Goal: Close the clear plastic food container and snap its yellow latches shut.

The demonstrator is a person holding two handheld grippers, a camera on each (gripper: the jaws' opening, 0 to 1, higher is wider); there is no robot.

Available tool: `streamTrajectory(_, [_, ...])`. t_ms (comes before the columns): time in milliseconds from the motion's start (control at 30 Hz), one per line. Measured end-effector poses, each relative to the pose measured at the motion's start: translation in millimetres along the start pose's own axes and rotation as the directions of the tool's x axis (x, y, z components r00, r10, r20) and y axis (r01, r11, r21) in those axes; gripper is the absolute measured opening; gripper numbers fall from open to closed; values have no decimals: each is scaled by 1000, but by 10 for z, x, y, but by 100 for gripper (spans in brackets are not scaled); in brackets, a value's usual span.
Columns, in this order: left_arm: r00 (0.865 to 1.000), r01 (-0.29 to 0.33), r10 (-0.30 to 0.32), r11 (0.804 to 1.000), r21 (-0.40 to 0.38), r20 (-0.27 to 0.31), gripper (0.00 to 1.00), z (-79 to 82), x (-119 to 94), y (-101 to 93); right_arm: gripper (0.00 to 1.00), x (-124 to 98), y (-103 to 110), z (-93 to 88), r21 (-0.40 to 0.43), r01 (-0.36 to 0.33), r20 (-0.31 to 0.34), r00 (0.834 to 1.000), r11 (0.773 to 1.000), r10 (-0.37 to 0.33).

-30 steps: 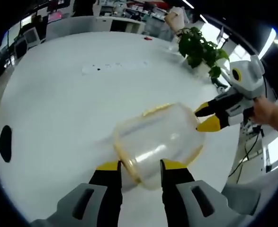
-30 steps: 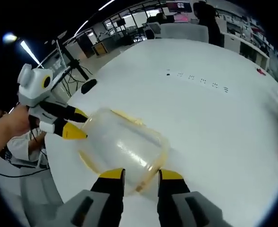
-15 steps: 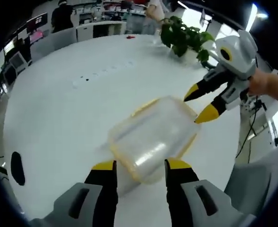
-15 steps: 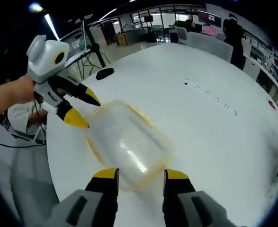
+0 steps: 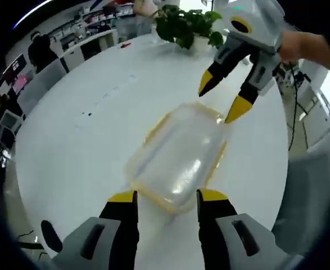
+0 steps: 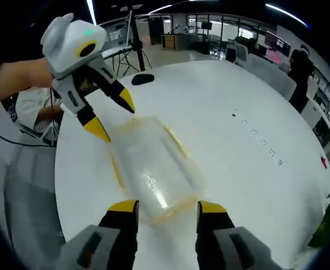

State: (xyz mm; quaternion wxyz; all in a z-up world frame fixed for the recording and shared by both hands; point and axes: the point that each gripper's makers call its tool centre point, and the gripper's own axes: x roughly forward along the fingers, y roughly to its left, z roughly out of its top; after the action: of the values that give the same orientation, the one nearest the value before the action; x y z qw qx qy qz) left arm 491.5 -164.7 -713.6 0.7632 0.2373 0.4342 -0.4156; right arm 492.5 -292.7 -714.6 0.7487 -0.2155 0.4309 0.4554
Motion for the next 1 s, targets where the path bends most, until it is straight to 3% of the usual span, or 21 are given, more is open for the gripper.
streamTrajectory(300, [1000,14,-15,997,75,3,38,55,-3,3,39,-7,22,19,-97,-13,-26,1000,995,10])
streamTrajectory(667, [999,51,-50,976,211,-9,38,113,13,-42,39,-3,46,30,-241,-40,-69,997,970,24])
streamTrajectory(767, [998,66,-61,956,286,-27,38,119,24,-57,39,-3,52,35,-265,-49,-75,997,963,30])
streamTrajectory(1000, [996,89,-82,927,364,-33,37,165,28,-92,35,8,39,40,-333,-62,-101,994,941,30])
